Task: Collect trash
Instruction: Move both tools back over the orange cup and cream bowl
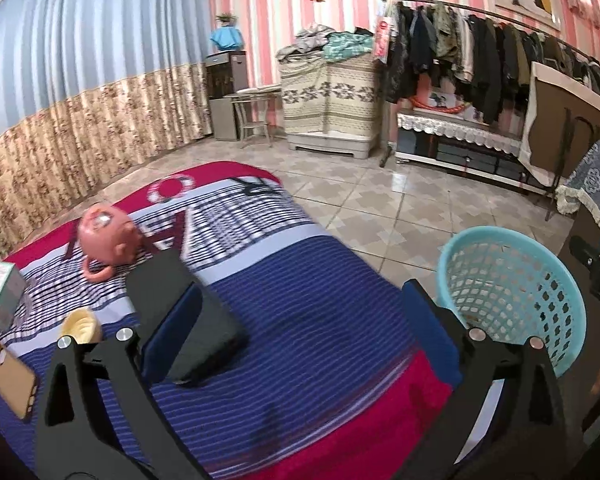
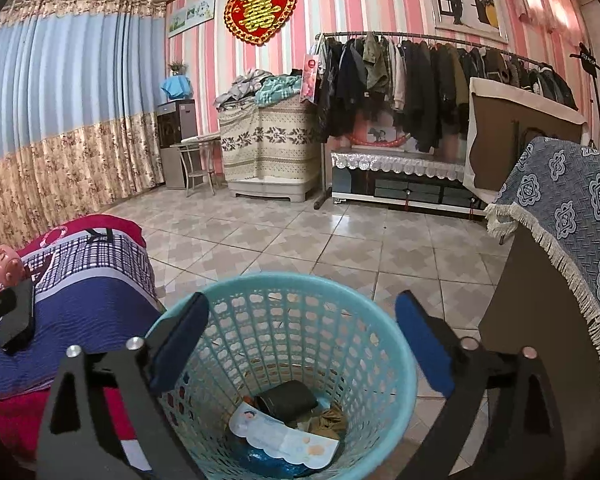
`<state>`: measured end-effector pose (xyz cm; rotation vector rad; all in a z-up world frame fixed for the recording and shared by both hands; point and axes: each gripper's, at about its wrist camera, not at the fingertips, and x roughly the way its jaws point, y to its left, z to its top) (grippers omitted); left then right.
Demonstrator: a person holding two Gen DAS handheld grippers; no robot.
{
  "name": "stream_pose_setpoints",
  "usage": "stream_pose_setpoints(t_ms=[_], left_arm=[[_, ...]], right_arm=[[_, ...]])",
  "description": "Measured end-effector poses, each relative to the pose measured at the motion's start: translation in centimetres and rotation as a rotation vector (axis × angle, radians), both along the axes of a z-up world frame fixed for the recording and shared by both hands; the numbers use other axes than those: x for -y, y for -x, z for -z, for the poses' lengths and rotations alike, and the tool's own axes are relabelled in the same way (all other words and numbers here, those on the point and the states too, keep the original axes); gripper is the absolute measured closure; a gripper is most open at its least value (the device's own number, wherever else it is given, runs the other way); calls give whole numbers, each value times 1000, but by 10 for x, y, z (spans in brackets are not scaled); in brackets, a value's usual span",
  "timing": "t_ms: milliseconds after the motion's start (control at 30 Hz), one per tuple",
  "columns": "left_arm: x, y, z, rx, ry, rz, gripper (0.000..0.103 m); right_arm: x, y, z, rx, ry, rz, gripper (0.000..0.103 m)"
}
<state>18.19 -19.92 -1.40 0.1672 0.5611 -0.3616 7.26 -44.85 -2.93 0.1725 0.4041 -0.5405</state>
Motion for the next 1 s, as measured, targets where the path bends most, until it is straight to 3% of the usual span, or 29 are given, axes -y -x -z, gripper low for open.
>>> stream_pose_setpoints(t_ms=[300,700,1000], left_arm=[[-79,11,8,-39,2,-83,6],[-169,20,14,-29,-17,-224,6],[-220,23,28,-60,-14,-321,6]], right_arm=[[-36,-16,-5,-13,16,-87,7],[-146,-48,-7,-34,71,-343,7],[-191,-54,0,-59,79,-438,7]])
